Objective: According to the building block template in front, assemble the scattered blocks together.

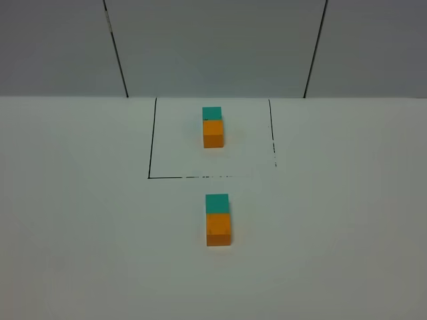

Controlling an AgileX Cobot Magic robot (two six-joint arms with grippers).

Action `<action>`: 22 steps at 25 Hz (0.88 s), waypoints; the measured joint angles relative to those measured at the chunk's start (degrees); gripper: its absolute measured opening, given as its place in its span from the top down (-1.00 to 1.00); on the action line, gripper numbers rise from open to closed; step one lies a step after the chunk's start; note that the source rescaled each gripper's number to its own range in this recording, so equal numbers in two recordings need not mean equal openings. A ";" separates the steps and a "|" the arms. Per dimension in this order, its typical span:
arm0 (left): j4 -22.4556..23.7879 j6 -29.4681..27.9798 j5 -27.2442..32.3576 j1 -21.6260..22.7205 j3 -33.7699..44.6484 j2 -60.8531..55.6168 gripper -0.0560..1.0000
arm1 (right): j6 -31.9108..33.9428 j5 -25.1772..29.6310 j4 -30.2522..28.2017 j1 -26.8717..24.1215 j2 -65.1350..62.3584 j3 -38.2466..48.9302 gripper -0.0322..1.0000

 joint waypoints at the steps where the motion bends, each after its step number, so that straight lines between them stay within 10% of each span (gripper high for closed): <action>1: 0.00 0.00 0.00 0.00 0.00 0.00 -0.43 | 0.00 0.00 0.00 0.00 0.00 0.00 -0.99; 22: 0.00 0.00 0.00 0.00 0.00 0.00 -0.43 | 0.00 0.00 0.02 0.00 0.00 0.00 -0.80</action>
